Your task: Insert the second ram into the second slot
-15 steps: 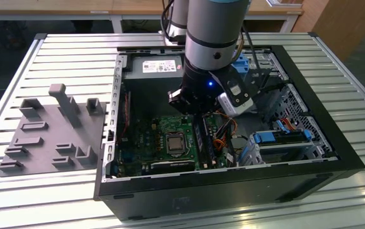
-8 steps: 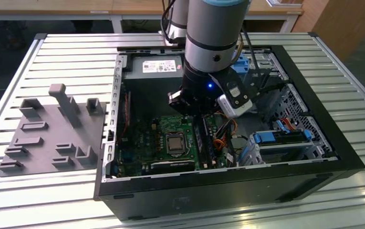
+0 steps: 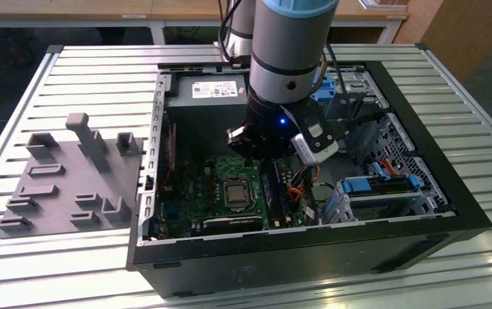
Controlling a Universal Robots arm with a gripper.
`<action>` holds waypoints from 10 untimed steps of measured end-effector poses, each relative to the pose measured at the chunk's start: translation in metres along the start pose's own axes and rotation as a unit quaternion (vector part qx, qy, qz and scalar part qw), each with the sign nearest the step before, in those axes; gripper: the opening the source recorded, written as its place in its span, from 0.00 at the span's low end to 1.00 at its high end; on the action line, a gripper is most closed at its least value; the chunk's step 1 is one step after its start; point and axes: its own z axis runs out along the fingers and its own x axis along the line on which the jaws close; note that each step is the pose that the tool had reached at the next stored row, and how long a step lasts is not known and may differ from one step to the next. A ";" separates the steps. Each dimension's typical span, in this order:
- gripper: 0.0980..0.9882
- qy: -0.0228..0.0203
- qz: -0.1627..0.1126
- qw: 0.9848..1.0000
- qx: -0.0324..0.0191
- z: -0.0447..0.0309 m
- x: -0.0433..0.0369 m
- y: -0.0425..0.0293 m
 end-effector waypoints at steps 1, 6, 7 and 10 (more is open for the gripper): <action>0.04 0.000 0.000 1.000 0.000 0.0014 0.0000 -0.0002; 0.04 0.000 0.000 1.000 0.000 0.0080 0.0000 -0.0013; 0.04 0.000 0.000 1.000 0.000 0.0085 -0.0001 -0.0017; 0.04 0.000 0.001 1.000 0.000 0.0102 -0.0009 -0.0040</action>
